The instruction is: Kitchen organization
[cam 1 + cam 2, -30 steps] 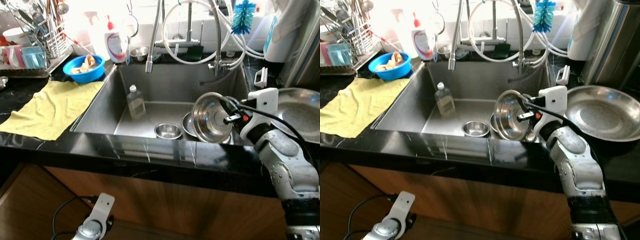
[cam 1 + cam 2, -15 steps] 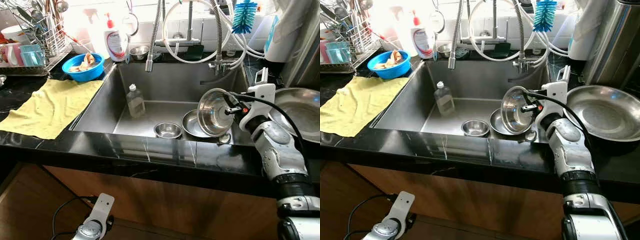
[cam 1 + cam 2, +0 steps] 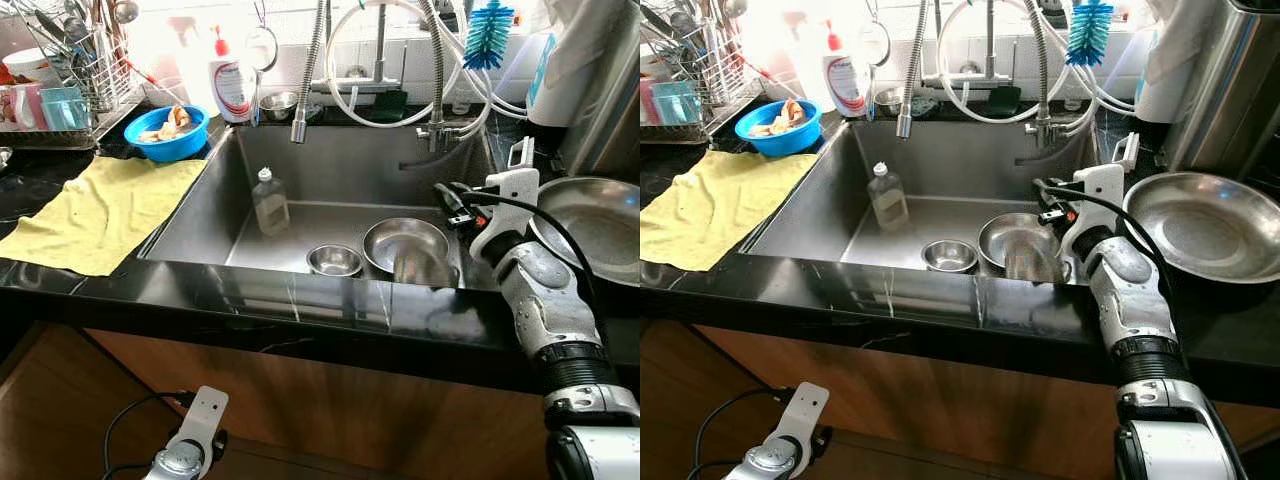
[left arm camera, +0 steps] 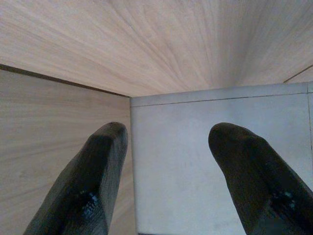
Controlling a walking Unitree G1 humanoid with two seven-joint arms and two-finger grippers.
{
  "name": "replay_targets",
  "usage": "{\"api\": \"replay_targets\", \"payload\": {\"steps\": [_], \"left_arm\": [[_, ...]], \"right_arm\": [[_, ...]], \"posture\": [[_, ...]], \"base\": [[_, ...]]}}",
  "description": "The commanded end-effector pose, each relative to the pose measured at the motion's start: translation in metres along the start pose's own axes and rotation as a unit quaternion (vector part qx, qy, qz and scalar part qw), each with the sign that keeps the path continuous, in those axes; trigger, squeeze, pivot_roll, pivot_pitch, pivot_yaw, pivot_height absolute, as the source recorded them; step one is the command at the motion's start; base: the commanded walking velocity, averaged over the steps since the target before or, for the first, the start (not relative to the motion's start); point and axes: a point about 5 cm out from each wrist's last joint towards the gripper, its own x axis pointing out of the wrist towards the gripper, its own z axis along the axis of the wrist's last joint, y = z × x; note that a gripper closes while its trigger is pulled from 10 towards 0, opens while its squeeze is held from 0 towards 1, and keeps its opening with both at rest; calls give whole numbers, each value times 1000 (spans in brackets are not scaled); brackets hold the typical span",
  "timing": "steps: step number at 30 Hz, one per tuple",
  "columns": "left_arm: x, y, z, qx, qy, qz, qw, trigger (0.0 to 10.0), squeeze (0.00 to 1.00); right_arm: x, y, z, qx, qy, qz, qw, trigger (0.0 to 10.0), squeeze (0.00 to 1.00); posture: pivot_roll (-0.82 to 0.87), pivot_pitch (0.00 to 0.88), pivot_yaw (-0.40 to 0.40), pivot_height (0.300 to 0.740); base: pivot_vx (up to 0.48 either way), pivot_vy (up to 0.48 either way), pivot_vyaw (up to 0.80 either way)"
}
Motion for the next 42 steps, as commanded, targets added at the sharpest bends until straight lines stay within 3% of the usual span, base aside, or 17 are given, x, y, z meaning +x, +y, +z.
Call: {"api": "replay_targets", "payload": {"steps": [1, 4, 6, 7, 15, 23, 24, 25, 26, 27, 28, 33, 34, 35, 36, 37, 42], "left_arm": [[-1, 7, -4, 1, 6, 9, 1000, 10000, 0], [-1, 7, -4, 1, 6, 9, 1000, 10000, 0], [-1, 7, -4, 3, 7, 9, 1000, 10000, 0], [-1, 8, -4, 4, 7, 10, 1000, 10000, 0], [-1, 7, -5, 5, 7, 10, 1000, 10000, 0], [-1, 9, -5, 4, 8, 11, 1000, 10000, 0], [-1, 8, -6, 4, 8, 10, 1000, 10000, 0], [-1, 8, -6, 4, 9, 9, 1000, 10000, 0], [-2, 7, -7, 4, 9, 9, 1000, 10000, 0], [-2, 7, -7, 4, 9, 9, 1000, 10000, 0], [-1, 7, -6, 4, 9, 8, 1000, 10000, 0], [-1, 6, -5, 2, 7, 6, 1000, 10000, 0], [-1, 6, -5, 2, 7, 5, 1000, 10000, 0], [-1, 6, -5, 2, 7, 5, 1000, 10000, 0], [-1, 6, -4, 2, 7, 6, 1000, 10000, 0], [-1, 6, -4, 2, 7, 6, 1000, 10000, 0], [-1, 8, -5, 3, 8, 7, 1000, 10000, 0]], "right_arm": [[5, 4, 5, -4, -8, 8, 1000, 10000, 1000], [5, 4, 5, -6, -9, 8, 1000, 10000, 1000], [5, 5, 7, -11, -14, 6, 1000, 10000, 812], [5, 8, 16, -19, -38, -7, 999, 10000, 0], [-4, 13, 43, -13, -106, -68, 992, 10000, 0], [-52, -17, 69, 6, -144, -227, 963, 10000, 0], [-60, -25, 67, 13, -138, -255, 957, 10000, 1000], [-65, -30, 65, 18, -135, -274, 952, 10000, 1000], [-80, -42, 65, 37, -141, -327, 934, 10000, 1000], [-80, -42, 65, 37, -141, -327, 934, 10000, 1000], [-90, -50, 66, 45, -149, -364, 918, 10000, 1000], [-108, -61, 62, 64, -142, -437, 886, 10000, 1000], [-113, -64, 61, 74, -139, -462, 873, 10000, 1000], [-113, -64, 61, 74, -139, -462, 873, 10000, 1000], [-117, -65, 61, 74, -133, -479, 865, 10000, 133], [-119, -65, 61, 75, -131, -487, 860, 10000, 0], [-131, -69, 54, 113, -109, -528, 835, 10000, 0]], "posture": [[-152, 0, 93, 740], [-152, 0, 93, 740], [-152, 0, 93, 740], [-152, 0, 94, 740], [-141, 0, 92, 740], [-156, 0, 96, 740], [-156, 0, 96, 740], [-157, 0, 95, 740], [-159, 0, 95, 740], [-159, 0, 95, 740], [-162, 0, 97, 740], [-159, 0, 97, 740], [-158, 0, 98, 740], [-158, 0, 98, 740], [-157, 0, 99, 740], [-157, 0, 99, 740], [-154, 0, 99, 740]], "base": [[0, 0, 0], [0, 0, 0], [0, 0, 0], [0, 0, 0], [0, 0, 0], [0, 0, 0], [0, 0, 0], [0, 0, 0], [0, 0, 0], [0, 0, 0], [0, 0, 0], [0, 0, 0], [0, 0, 0], [0, 0, 0], [0, 0, 0], [0, 0, 0], [0, 0, 0]]}}
